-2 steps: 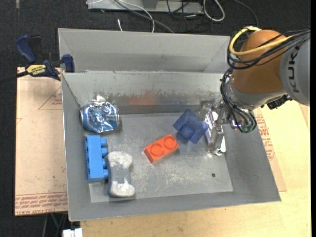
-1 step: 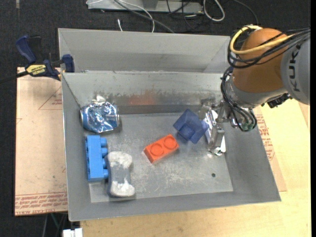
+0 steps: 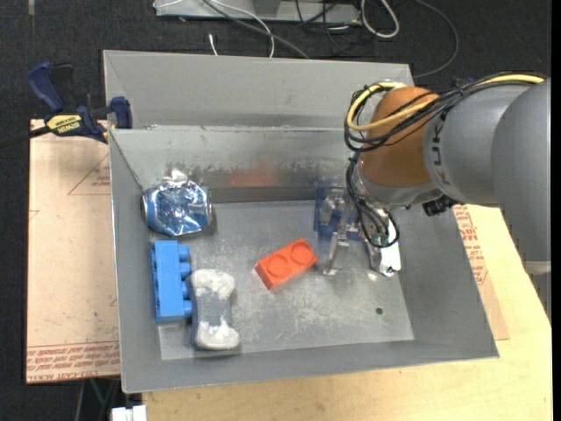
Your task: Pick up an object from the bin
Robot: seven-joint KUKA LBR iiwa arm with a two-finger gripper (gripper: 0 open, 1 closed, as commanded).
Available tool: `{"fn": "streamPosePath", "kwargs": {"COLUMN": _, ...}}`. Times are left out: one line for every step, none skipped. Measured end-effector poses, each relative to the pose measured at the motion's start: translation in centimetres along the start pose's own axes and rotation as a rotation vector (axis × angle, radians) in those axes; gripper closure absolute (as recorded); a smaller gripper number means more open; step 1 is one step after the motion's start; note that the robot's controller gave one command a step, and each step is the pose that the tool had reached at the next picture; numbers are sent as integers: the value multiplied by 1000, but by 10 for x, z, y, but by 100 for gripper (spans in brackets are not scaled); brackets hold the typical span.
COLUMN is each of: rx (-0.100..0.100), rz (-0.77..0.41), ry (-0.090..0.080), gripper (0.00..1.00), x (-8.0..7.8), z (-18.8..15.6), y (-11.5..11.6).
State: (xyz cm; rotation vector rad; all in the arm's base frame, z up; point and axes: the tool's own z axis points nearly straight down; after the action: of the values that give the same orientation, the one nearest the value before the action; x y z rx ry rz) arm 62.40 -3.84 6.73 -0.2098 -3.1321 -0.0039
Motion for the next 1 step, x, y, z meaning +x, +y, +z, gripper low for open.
{"fn": "streamPosePath", "kwargs": {"rx": 0, "rz": 127, "ry": -17, "gripper": 0, "x": -2, "z": -55, "y": 8}}
